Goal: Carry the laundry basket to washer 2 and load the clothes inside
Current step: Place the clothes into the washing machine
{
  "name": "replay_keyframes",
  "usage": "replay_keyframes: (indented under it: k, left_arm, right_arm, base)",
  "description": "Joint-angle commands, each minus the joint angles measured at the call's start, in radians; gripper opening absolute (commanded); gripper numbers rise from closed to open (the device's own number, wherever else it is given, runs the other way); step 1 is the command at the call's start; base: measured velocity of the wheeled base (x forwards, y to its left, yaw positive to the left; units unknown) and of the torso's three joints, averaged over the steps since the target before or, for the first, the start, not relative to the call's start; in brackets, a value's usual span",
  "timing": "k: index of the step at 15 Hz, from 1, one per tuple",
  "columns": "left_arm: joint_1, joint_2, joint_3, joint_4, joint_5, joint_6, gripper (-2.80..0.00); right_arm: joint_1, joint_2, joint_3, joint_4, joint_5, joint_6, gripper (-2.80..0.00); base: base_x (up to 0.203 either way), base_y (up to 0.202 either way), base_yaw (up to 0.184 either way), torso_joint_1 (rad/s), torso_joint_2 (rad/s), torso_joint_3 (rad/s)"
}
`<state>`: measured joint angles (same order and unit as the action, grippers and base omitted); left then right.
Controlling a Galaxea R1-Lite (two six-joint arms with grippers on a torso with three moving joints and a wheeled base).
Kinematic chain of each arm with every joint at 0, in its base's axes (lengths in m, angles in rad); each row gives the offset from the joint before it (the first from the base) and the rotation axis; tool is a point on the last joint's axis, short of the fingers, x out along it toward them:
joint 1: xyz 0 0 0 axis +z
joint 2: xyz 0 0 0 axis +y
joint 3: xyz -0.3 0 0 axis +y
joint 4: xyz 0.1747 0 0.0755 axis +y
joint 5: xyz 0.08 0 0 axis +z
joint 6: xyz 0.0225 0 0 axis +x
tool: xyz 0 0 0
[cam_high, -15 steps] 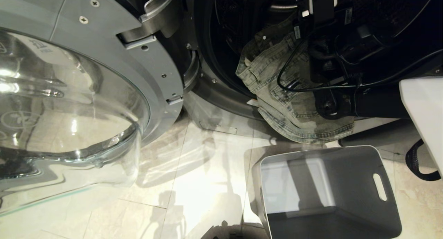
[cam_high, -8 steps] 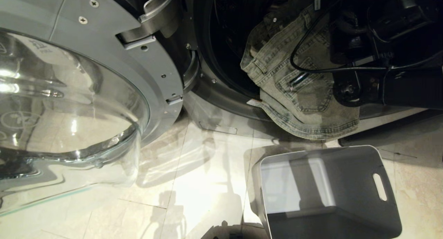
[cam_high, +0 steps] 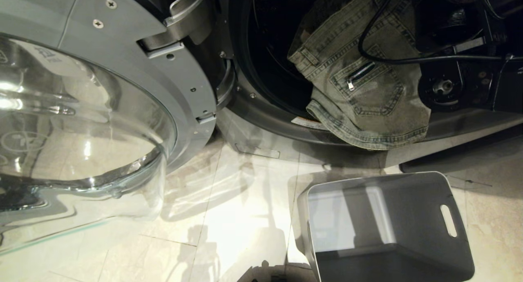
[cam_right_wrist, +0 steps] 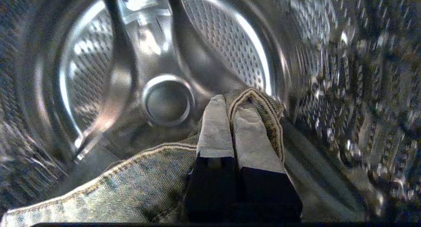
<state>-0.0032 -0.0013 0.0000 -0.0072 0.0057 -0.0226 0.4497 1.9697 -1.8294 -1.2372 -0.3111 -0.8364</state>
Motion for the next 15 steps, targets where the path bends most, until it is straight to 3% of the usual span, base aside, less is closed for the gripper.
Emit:
replay_keyframes:
  k: [1, 8, 15]
  left_arm:
    - [0.000, 0.001, 0.000, 0.000, 0.000, 0.000, -2.80]
    - [0.000, 0.001, 0.000, 0.000, 0.000, 0.000, -2.80]
    - [0.000, 0.001, 0.000, 0.000, 0.000, 0.000, -2.80]
  right_arm:
    - [0.007, -0.009, 0.001, -0.007, -0.002, -0.007, -2.80]
    - [0.038, -0.008, 0.014, -0.010, -0.004, -0.028, -2.80]
    - [0.037, 0.203, 0.031, -0.125, -0.012, -0.015, -2.80]
  base:
    - [0.000, 0.000, 0.000, 0.000, 0.00, 0.000]
    - [0.000, 0.000, 0.000, 0.000, 0.00, 0.000]
    - [0.000, 0.000, 0.000, 0.000, 0.00, 0.000]
